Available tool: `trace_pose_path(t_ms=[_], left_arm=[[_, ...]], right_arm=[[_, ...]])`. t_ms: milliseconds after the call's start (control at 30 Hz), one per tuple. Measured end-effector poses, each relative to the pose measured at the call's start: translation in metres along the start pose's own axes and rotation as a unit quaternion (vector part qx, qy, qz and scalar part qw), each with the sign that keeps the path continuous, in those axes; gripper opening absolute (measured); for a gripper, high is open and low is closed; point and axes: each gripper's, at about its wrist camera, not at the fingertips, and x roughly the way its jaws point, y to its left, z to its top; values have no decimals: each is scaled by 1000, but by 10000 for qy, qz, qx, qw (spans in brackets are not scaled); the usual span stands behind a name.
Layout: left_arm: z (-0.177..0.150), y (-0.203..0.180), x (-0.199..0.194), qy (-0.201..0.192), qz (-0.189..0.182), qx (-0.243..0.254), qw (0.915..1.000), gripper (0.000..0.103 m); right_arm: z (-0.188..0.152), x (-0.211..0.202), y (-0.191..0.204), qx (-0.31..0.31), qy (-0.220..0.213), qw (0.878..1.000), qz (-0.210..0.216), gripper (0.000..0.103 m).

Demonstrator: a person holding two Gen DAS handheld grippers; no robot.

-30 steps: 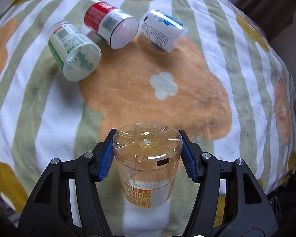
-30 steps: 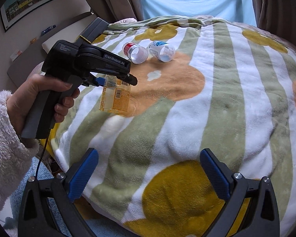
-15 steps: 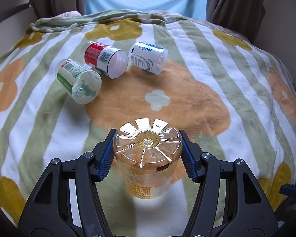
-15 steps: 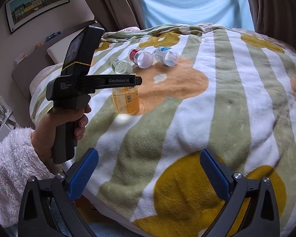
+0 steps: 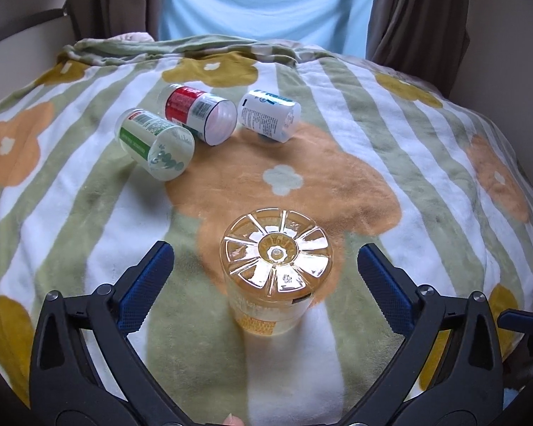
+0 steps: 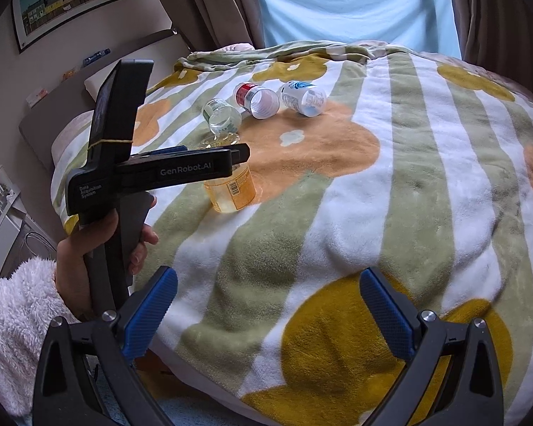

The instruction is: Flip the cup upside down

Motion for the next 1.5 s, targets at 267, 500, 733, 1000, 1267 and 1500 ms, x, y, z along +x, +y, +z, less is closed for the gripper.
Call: trace_pose_path(t_ms=[267,500,733,1000,1267,1500], left_arm=[[2,1,-29,-165,-24,272,9995,103],[15,1,-111,-828,77,586,9948,103],[23,15,-211,-1445,-180,590,9876,103],[-4,35,-270,-1857,-54,705,9800,103],[-20,58,-284,-1991,-113,415,9790,103],[-23,62,-288,-2037,-75,397,9782,103]], right_arm=[[1,-4,9,18,-125,9998,-141,102],[20,-48,34,-107,-840,9925,-878,102],[39,-124,81,-184,-1990,9663,-1621,102],[37,-159,117,215,-2651,9400,-2138,102],[25,-157,136,146,-2763,9298,-2427,102],[21,-160,146,74,-2821,9265,-2489,102]])
